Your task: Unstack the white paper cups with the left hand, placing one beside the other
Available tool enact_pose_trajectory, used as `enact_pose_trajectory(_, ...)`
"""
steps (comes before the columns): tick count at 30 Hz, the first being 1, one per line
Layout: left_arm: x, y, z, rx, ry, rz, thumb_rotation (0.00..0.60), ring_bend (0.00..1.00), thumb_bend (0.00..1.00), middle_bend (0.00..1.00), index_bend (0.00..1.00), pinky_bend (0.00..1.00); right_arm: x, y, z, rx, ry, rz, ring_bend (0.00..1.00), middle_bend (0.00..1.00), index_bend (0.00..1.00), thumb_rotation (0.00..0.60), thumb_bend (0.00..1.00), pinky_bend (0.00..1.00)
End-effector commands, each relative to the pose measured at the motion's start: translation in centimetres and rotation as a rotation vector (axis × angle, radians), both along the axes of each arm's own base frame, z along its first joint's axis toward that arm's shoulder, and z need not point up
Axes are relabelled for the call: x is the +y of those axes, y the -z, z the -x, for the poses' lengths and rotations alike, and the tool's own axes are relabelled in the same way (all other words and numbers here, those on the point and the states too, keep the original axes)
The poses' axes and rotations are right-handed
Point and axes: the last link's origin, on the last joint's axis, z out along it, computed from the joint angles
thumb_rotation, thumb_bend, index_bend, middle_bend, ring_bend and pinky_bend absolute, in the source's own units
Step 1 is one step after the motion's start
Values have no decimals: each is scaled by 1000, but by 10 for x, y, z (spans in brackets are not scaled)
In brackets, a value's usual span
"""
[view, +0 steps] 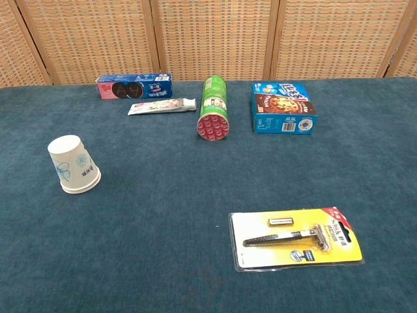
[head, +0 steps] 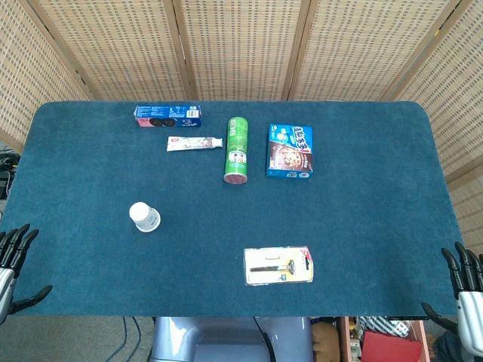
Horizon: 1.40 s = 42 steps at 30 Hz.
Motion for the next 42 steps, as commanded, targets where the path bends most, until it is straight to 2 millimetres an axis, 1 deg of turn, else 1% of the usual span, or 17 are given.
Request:
enact_pose_trajectory(1,-1,-1,1,-1,-2,-2,600,0,181,0,0,0,0,0,0,-1,1,-1,0,0,0,600,0,0)
enact_pose_trajectory(6,1,0,1,-8,-4,6,600,0,181,0,0,0,1,-2,1,-8,7,3,0,0,0,600,0,0)
enact_pose_trajectory(9,15,3,-6,-46,19,31,600,0,182,0,0,0,0,-4,2,-14,13,10,0,0,0,600,0,0)
enact_pose_trajectory(10,23,4,-9,-58,33,49,600,0,181,0,0,0,0,-5,2,-18,12,13,0,0,0,600,0,0)
enact_pose_trajectory(12,45,4,-20,-72,62,89,600,0,182,0,0,0,-1,-7,2,-30,9,18,0,0,0,600,0,0)
enact_pose_trajectory(14,76,4,-36,-77,84,122,600,0,182,0,0,0,-2,-9,3,-38,8,23,0,0,0,600,0,0)
enact_pose_trajectory(15,87,5,-41,-74,80,139,600,0,182,0,0,0,-2,-9,4,-40,8,22,0,0,0,600,0,0)
enact_pose_trajectory(18,111,13,-55,-111,63,207,600,0,181,0,14,0,-3,-9,6,-44,15,14,0,0,0,600,0,0)
enact_pose_trajectory(20,127,19,-61,-106,47,248,600,0,181,0,63,0,-4,-9,7,-48,20,10,0,0,0,600,0,0)
enact_pose_trajectory(22,142,27,-67,-72,28,275,600,0,182,0,136,0,-5,-10,8,-54,24,9,0,0,0,600,0,0)
enact_pose_trajectory(27,174,52,-77,-38,-50,316,600,0,181,0,187,0,-6,-11,11,-64,33,3,0,0,0,600,0,0)
enact_pose_trajectory(30,187,68,-76,-12,-99,333,600,0,182,0,204,0,-9,-11,14,-70,43,-5,0,0,0,600,0,0)
enact_pose_trajectory(36,199,93,-77,-2,-151,357,600,0,182,0,223,0,-12,-11,17,-76,54,-13,0,0,0,600,0,0)
enact_pose_trajectory(40,205,104,-80,-2,-157,365,600,0,182,0,231,0,-13,-11,17,-76,58,-17,0,0,0,600,0,0)
enact_pose_trajectory(42,207,106,-82,-1,-157,366,600,0,181,0,240,0,-13,-11,18,-76,59,-19,0,0,0,600,0,0)
